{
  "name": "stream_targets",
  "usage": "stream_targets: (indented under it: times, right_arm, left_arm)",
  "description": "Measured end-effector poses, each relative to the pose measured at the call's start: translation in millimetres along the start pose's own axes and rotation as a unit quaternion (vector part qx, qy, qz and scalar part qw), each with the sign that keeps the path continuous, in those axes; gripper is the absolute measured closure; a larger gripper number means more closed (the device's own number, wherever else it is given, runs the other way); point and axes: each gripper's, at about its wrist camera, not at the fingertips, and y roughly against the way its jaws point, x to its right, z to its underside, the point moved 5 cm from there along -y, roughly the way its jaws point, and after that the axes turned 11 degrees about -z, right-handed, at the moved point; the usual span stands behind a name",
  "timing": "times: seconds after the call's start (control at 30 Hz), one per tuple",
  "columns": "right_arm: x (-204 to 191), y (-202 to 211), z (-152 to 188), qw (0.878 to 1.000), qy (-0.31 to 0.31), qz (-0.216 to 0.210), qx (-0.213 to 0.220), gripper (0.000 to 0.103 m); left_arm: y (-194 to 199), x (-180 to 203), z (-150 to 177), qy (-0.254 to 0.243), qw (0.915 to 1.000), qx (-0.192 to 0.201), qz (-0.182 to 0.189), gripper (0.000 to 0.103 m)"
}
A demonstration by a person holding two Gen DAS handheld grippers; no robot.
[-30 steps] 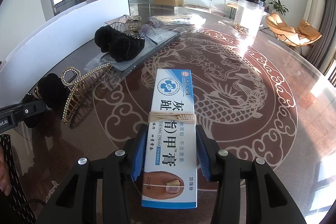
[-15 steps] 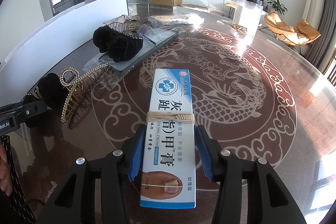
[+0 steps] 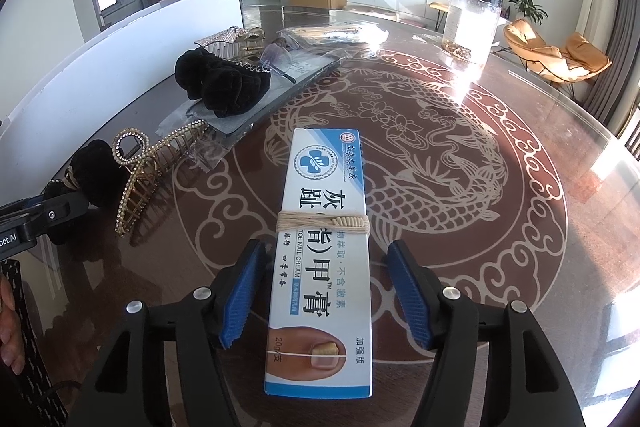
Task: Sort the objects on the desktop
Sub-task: 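Lift the ointment box with the right tool while the left lifts the black pouch, then carry both items into the white bin and release them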
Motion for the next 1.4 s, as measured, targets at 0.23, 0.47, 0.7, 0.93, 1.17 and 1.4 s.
stream_targets:
  times: [0.23, 0.47, 0.7, 0.93, 1.17, 1.4]
  right_arm:
    - [-3, -2, 1, 1.0, 0.006, -0.006, -0.006, 0.026]
    - [1, 1, 0, 1.0, -0.006, -0.023, 0.001, 0.026]
    - [1, 0, 0, 1.0, -0.006, -0.025, 0.001, 0.024]
    - [-3, -11, -13, 0.998, 0.02, -0.035, -0.038, 0.02]
    - [-10, -3, -24, 0.996, 0.046, -0.043, -0.065, 0.059]
    - [-14, 48, -30, 0.997, 0.043, -0.05, -0.028, 0.059]
  left_arm:
    - [10, -19, -6, 0.07, 0.9939, 0.005, 0.085, 0.045]
    - [0, 5, -12, 0.007, 0.9988, 0.004, 0.048, 0.045]
    - [-16, 17, -19, -0.049, 0.9986, 0.018, -0.005, 0.045]
    - [-13, 17, -15, -0.058, 0.998, 0.013, 0.02, 0.072]
    - [28, 7, -13, -0.025, 0.9944, 0.055, 0.087, 0.073]
    - [89, -10, -4, -0.029, 0.9896, 0.101, 0.099, 0.073]
